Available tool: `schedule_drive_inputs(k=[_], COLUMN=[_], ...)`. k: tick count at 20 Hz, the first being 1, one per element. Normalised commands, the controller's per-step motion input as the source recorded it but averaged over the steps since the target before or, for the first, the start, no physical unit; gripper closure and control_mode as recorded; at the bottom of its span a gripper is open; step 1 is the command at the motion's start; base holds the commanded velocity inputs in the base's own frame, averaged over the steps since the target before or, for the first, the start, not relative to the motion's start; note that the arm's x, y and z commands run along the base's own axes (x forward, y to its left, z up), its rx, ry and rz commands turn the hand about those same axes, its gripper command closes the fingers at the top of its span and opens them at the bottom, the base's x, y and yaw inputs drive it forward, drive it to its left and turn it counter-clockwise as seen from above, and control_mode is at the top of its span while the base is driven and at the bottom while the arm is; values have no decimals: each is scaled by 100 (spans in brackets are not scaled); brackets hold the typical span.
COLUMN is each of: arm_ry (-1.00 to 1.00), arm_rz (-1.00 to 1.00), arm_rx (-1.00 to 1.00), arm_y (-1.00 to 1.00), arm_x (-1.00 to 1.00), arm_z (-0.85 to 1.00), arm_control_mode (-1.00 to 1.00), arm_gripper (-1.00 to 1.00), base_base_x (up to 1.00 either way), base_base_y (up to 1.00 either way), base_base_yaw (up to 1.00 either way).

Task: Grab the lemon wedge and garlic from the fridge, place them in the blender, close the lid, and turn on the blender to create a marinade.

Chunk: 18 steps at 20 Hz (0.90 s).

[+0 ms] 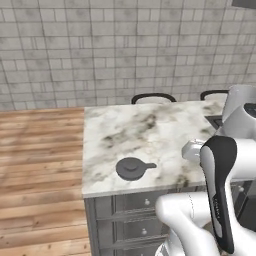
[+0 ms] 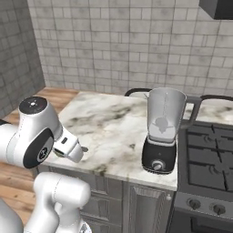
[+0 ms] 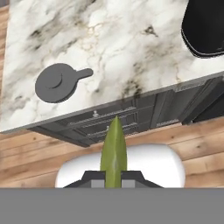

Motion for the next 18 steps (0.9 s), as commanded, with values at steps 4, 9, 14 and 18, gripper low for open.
schedule_drive_inputs(k=[4, 9, 14, 18], arm_ry=[0, 0, -13, -9], arm_rz=[0, 0, 0, 0], arm_rx=[0, 0, 0, -4], arm_y=[0, 0, -14, -41], arm_x=[0, 0, 11, 54], arm_z=[0, 0, 28, 100], arm_control_mode=[100, 100, -100, -100], arm_gripper=[100, 100, 100, 100], base_base_x=[32, 22, 0, 0], base_base_y=[-1, 0, 0, 0], base_base_yaw=[-5, 0, 0, 0])
